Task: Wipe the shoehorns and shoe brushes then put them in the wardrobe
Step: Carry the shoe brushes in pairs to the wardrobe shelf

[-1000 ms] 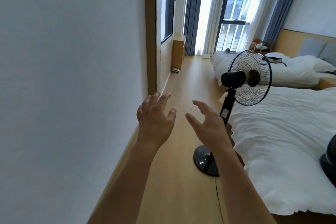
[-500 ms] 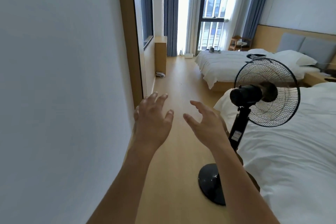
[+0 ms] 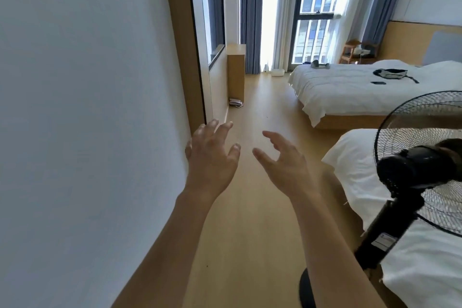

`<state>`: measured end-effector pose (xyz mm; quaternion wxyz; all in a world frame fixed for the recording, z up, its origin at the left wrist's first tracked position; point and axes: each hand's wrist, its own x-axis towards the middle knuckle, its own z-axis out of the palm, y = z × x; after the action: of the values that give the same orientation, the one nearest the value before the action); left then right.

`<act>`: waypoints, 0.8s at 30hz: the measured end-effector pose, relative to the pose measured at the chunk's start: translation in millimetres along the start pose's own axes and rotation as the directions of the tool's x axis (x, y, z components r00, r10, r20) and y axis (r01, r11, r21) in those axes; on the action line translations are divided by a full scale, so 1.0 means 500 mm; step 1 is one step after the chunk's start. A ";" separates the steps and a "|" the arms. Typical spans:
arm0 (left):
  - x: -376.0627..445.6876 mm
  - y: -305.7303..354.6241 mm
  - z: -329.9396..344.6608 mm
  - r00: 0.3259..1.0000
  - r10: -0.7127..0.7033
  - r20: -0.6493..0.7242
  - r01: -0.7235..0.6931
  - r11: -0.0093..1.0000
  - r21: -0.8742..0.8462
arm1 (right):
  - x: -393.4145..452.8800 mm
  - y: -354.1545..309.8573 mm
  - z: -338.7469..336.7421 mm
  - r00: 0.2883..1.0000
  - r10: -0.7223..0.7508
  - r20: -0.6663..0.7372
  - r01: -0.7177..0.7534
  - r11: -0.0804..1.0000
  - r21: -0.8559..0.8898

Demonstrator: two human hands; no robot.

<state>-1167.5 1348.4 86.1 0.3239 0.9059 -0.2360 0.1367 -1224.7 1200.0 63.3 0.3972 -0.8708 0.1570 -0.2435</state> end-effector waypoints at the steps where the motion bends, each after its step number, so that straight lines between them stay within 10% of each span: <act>1: 0.041 -0.002 0.014 1.000 -0.007 -0.004 0.007 1.000 0.010 | 0.046 0.007 0.006 1.000 0.002 0.005 -0.002 1.000 0.013; 24: 0.940 -0.089 0.433 0.992 0.106 0.073 -0.098 0.990 -0.106 | 0.934 0.272 0.120 0.986 0.109 -0.125 -0.122 0.987 -0.102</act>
<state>-724.0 1078.0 88.2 0.3528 0.8796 -0.3013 0.1053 -814.1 932.7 64.4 0.3522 -0.8647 0.2436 -0.2626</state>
